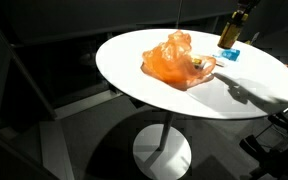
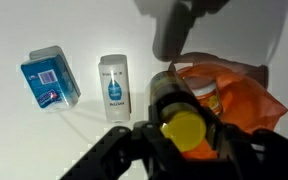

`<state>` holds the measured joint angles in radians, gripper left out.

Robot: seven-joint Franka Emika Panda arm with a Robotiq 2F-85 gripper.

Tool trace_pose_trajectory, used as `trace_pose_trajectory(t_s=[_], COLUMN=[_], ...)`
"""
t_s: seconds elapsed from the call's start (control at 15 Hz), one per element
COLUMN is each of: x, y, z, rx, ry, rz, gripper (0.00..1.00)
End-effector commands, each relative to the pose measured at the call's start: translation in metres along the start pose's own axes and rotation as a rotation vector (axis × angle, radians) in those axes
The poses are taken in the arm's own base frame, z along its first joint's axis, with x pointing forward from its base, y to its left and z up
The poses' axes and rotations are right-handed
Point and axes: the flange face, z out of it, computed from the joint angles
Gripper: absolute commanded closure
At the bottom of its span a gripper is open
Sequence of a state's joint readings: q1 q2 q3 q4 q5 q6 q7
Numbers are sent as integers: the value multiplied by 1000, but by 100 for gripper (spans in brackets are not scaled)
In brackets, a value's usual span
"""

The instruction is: Put the yellow bottle in the plastic bag

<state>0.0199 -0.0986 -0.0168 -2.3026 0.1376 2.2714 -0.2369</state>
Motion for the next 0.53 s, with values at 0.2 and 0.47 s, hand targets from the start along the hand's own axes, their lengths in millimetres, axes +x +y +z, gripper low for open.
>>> trace_pose_trajectory(t_s=[0.2,0.47], x=[23,30], y=[-53,-92], z=[8,26], rx=[-8,4], ry=[49,71], rz=[-122,-206], gripper=[79,79])
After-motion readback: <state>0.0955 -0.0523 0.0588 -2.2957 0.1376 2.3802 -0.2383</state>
